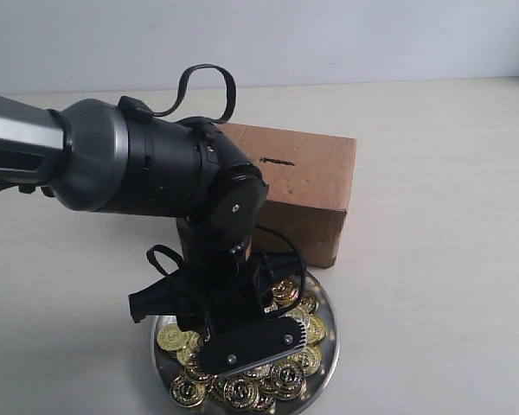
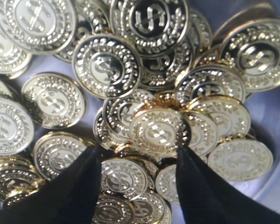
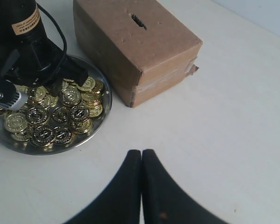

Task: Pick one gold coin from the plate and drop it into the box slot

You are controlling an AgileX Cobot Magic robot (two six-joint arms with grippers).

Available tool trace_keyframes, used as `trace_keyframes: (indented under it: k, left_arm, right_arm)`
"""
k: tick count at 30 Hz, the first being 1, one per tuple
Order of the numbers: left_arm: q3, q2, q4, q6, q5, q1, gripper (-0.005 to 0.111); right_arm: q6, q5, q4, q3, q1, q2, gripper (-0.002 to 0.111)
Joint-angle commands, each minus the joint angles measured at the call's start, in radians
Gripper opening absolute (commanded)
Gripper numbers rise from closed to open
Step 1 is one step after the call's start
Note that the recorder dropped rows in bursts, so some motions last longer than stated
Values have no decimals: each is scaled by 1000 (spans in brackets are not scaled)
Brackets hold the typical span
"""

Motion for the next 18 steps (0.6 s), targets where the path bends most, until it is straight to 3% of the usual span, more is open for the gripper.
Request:
trace_keyframes:
  k: [1,18]
  left_arm:
    - [-3,2,-8,2,17,-3,49]
    - [33,2,-8,2,18,-3,48]
  right_arm:
    - [1,-20,-7,6,1,-8,0]
    - [1,-20,-7,6,1,-8,0]
